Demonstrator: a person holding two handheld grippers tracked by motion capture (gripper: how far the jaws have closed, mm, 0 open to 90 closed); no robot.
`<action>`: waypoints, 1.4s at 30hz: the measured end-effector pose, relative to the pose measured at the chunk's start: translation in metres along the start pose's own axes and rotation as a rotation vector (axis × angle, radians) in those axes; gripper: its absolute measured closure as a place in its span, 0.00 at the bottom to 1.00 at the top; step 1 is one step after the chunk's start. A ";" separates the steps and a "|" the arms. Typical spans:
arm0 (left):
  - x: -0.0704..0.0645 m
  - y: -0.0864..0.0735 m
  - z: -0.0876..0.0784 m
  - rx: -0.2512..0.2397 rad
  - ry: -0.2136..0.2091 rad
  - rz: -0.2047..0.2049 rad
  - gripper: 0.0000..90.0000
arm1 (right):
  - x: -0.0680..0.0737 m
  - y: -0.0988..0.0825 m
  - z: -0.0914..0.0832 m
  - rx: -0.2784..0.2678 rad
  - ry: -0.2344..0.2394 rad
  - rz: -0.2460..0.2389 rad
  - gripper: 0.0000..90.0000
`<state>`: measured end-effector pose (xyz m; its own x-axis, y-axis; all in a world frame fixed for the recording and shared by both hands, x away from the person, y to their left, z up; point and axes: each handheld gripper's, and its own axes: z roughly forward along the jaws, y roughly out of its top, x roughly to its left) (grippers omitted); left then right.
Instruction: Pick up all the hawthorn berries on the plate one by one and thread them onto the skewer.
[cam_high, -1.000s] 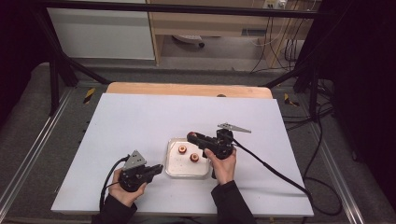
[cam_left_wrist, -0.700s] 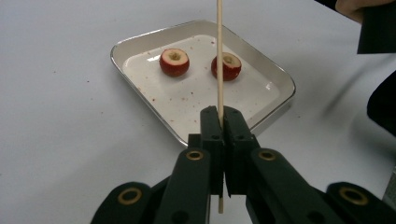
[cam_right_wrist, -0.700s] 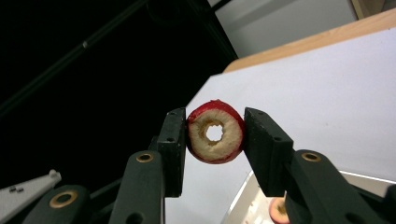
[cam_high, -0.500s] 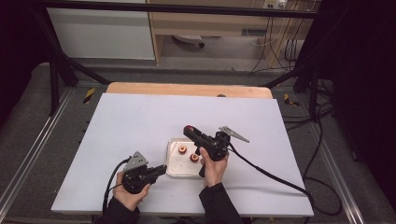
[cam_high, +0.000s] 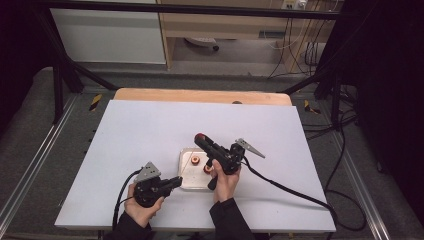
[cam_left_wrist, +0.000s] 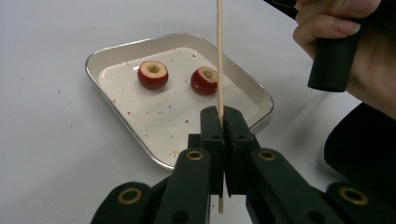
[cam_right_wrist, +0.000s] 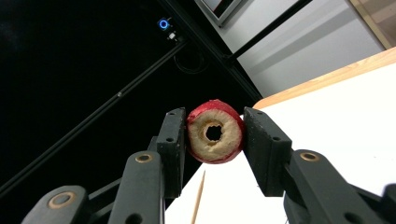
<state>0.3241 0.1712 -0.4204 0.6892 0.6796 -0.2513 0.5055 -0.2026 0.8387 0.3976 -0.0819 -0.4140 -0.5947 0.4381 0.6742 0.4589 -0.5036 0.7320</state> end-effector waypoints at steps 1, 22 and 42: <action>0.000 0.000 0.000 0.000 0.000 -0.001 0.98 | 0.000 -0.001 0.000 -0.001 0.002 -0.001 0.68; 0.001 0.000 0.000 -0.004 0.003 -0.001 0.98 | -0.002 -0.010 0.001 -0.019 0.036 -0.003 0.68; 0.001 -0.001 0.004 0.012 0.019 -0.013 0.98 | -0.004 -0.026 0.001 0.029 0.038 0.010 0.68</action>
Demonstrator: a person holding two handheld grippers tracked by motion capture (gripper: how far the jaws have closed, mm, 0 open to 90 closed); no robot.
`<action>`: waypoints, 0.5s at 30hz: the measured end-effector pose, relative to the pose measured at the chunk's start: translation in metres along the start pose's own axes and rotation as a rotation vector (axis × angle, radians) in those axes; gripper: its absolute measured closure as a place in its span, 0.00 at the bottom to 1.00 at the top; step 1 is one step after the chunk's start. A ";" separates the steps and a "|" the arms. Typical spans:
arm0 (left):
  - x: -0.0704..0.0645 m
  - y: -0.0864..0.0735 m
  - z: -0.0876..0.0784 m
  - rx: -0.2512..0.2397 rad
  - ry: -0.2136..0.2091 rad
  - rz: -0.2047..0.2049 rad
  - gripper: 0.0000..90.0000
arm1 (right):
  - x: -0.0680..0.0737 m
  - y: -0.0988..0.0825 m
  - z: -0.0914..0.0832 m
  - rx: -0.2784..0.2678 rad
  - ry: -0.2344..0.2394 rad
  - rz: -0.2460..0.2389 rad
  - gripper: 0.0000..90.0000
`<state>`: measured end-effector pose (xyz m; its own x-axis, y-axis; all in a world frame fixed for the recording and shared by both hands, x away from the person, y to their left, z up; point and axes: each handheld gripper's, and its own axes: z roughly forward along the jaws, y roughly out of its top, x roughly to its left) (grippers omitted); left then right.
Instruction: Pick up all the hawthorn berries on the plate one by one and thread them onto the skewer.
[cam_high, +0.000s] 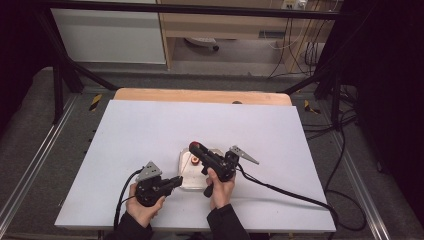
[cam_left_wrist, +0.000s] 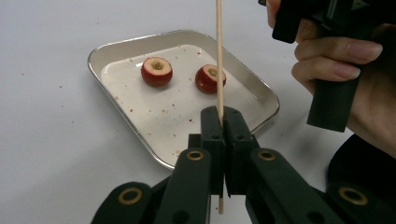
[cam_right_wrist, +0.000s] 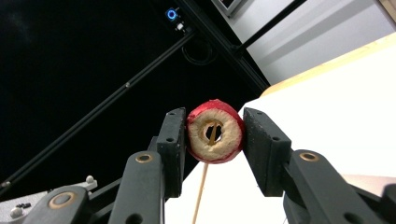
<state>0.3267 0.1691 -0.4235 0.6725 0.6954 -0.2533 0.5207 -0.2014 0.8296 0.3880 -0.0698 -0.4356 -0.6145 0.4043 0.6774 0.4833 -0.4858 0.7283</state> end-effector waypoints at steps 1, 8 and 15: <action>0.000 0.000 0.000 0.001 0.001 0.002 0.98 | 0.000 0.000 0.000 0.005 0.001 0.001 0.68; 0.001 0.001 0.001 -0.004 0.006 -0.001 0.98 | 0.002 -0.009 -0.002 0.038 0.002 0.008 0.68; 0.001 -0.001 0.003 0.001 0.015 0.006 0.98 | 0.002 -0.017 -0.004 0.066 -0.009 0.009 0.68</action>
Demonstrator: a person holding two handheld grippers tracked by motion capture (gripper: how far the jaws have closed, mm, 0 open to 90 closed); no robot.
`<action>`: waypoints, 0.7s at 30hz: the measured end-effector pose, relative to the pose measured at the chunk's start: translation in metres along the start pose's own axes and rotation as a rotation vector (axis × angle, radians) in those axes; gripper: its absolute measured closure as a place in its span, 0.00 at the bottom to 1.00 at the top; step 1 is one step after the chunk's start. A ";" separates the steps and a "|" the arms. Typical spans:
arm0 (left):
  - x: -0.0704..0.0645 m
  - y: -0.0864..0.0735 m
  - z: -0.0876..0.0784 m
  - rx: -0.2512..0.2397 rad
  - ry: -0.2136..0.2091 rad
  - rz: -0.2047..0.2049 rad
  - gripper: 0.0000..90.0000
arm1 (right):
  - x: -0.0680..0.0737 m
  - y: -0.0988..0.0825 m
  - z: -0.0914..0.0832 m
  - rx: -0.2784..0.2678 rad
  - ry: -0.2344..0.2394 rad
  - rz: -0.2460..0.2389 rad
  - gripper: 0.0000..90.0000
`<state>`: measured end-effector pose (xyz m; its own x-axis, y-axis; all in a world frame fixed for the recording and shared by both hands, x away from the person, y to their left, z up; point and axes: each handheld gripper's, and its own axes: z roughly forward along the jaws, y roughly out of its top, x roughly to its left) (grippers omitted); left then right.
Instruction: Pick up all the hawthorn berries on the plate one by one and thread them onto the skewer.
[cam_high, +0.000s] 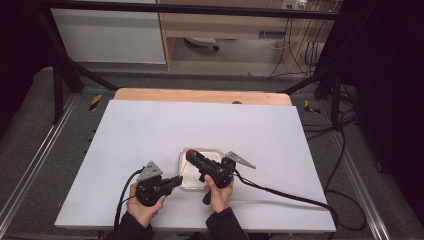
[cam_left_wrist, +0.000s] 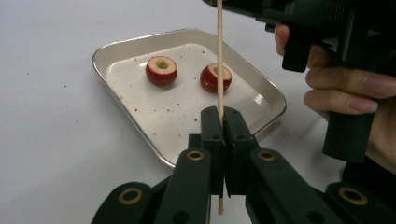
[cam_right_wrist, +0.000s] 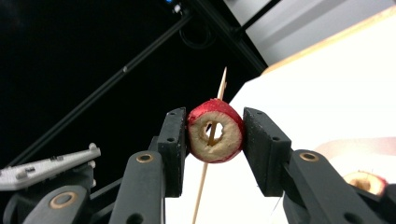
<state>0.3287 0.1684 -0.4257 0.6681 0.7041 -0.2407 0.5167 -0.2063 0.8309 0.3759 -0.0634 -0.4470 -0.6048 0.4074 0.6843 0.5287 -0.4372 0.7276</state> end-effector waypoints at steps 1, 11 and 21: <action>0.000 0.000 0.000 0.000 0.000 0.002 0.98 | 0.000 -0.001 0.000 0.002 0.001 0.000 0.68; 0.000 0.000 0.004 0.007 -0.002 0.009 0.98 | 0.002 -0.021 -0.004 0.075 0.001 -0.008 0.68; 0.000 0.000 0.007 0.015 -0.006 0.022 0.98 | 0.004 -0.030 -0.007 0.107 -0.004 -0.034 0.68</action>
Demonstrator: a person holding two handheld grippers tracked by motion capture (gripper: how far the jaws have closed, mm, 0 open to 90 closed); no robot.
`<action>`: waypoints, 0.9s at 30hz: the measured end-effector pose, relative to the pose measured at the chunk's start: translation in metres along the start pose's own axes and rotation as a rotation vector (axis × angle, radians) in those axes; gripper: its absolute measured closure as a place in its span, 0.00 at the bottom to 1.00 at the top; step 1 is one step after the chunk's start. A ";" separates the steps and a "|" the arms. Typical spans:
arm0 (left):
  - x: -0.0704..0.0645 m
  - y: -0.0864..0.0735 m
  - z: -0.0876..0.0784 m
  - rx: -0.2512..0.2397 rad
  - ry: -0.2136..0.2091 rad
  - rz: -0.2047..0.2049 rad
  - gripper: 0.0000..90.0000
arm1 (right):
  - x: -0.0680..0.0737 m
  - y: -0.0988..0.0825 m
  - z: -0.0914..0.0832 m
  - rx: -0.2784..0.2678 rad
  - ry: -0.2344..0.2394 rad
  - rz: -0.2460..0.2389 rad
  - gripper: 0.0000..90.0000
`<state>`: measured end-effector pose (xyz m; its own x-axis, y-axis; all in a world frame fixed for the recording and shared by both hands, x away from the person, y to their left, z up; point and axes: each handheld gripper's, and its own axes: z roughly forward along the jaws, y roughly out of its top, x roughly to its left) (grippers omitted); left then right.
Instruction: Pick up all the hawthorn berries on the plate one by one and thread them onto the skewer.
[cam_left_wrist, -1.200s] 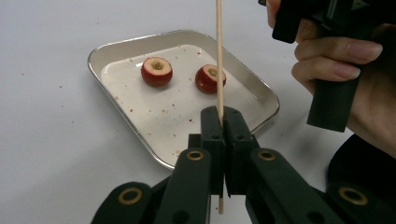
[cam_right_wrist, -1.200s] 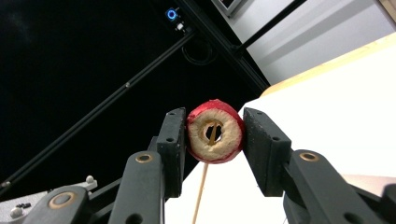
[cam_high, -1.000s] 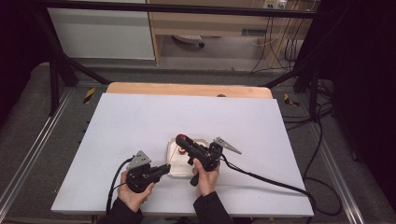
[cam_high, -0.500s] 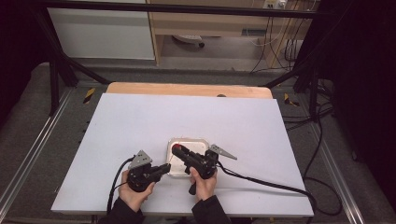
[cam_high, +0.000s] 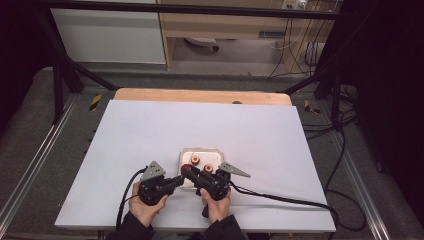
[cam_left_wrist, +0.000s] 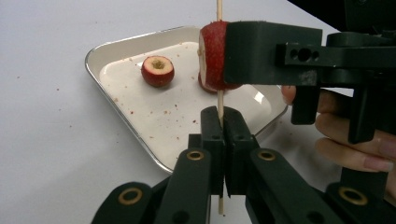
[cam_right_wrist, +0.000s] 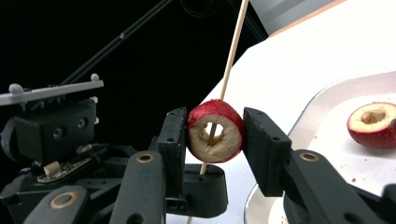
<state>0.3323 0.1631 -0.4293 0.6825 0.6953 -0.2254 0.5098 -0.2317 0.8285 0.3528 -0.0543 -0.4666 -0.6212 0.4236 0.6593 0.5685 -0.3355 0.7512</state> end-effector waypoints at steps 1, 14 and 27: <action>0.000 0.000 0.000 0.002 0.001 0.001 0.98 | 0.000 -0.001 0.000 0.004 0.000 0.002 0.68; 0.000 -0.001 0.000 -0.004 -0.002 0.014 0.98 | 0.000 -0.002 0.000 0.025 -0.008 -0.008 0.67; 0.009 -0.003 -0.010 0.014 0.023 0.078 0.98 | 0.004 0.042 -0.012 0.182 -0.160 -0.232 0.19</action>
<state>0.3321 0.1770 -0.4290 0.7084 0.6899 -0.1489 0.4630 -0.2950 0.8358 0.3676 -0.0763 -0.4320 -0.6610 0.6026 0.4470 0.5176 -0.0651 0.8532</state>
